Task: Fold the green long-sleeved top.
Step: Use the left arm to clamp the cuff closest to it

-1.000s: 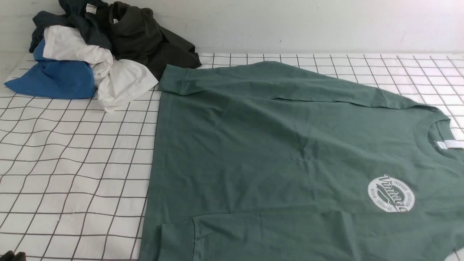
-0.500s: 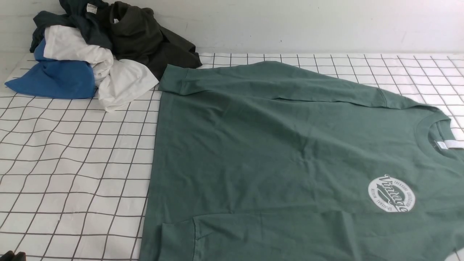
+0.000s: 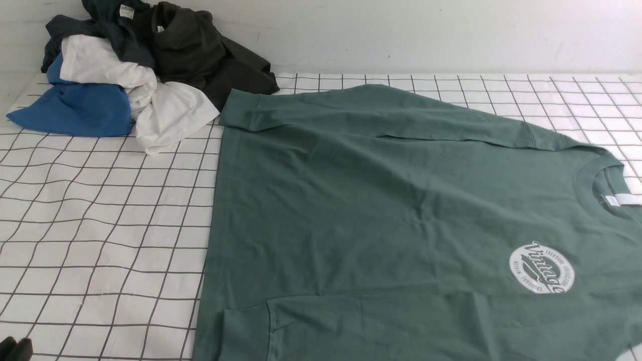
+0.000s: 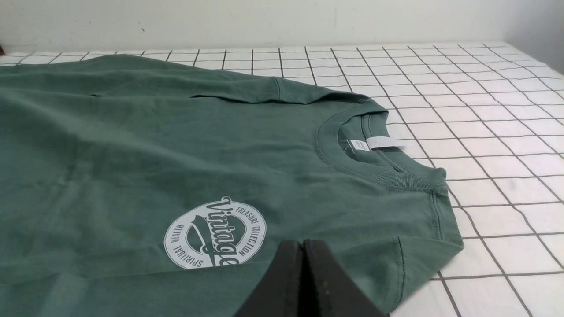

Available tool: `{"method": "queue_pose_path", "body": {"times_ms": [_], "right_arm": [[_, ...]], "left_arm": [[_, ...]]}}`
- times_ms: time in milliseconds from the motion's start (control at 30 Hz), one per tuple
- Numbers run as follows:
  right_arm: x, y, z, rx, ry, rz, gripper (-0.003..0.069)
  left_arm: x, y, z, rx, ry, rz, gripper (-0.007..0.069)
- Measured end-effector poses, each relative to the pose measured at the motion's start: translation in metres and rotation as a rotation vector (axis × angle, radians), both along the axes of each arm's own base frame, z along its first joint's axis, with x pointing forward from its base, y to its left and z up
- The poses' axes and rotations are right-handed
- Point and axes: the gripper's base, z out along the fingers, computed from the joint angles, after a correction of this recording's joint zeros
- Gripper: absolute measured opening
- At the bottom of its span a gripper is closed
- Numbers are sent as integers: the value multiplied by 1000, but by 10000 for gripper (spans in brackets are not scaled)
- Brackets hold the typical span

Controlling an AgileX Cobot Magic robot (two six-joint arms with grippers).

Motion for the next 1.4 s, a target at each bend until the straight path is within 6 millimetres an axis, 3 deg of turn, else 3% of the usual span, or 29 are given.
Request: {"method": "queue_pose_path", "body": {"times_ms": [100,333,467,533,667,700,833,867,900,933,967,1000,1067,1167,1200,1267,1400], "right_arm": [[1,0,3,-15,-48,3,-10],[-6,5,53,-58,-610,47,-10],[-17,8,71,-4,-848,89,-10],[-20,8,76,38,-911,111,-10],[-24,9,83,81,-960,136,-10],[-26,10,95,77,-967,141,-10],[-26,12,149,26,-909,141,-10],[-25,12,152,28,-901,139,-10],[-17,10,168,9,-802,114,-10],[-10,8,176,5,-719,90,-10],[-2,5,180,0,-624,63,-10],[0,4,181,0,-604,57,-10],[23,-4,178,17,-342,-13,-10],[54,-11,154,62,25,-73,-10],[55,-11,152,65,48,-74,-10],[72,-6,122,86,374,-42,-10],[91,15,87,61,728,154,-10]], "left_arm": [[1,0,10,-5,-112,5,55],[-6,2,52,-39,-584,23,55],[-16,4,70,-100,-807,20,55],[-23,5,78,-183,-927,2,55],[-31,6,101,-301,-994,-29,54],[-36,6,124,-322,-1013,-43,48],[-30,2,196,-236,-854,-47,3],[-26,1,194,-231,-827,-44,1],[-13,1,214,-200,-720,-31,-6],[0,0,220,-196,-635,-21,-8],[15,0,221,-196,-540,-9,-8],[18,0,221,-197,-520,-7,-8],[57,-2,206,-192,-240,20,-8],[97,-12,163,-216,204,19,-8],[101,-14,159,-223,242,13,-8],[115,-29,129,-213,504,-48,-8],[134,-67,88,-147,801,-243,-6]]}}
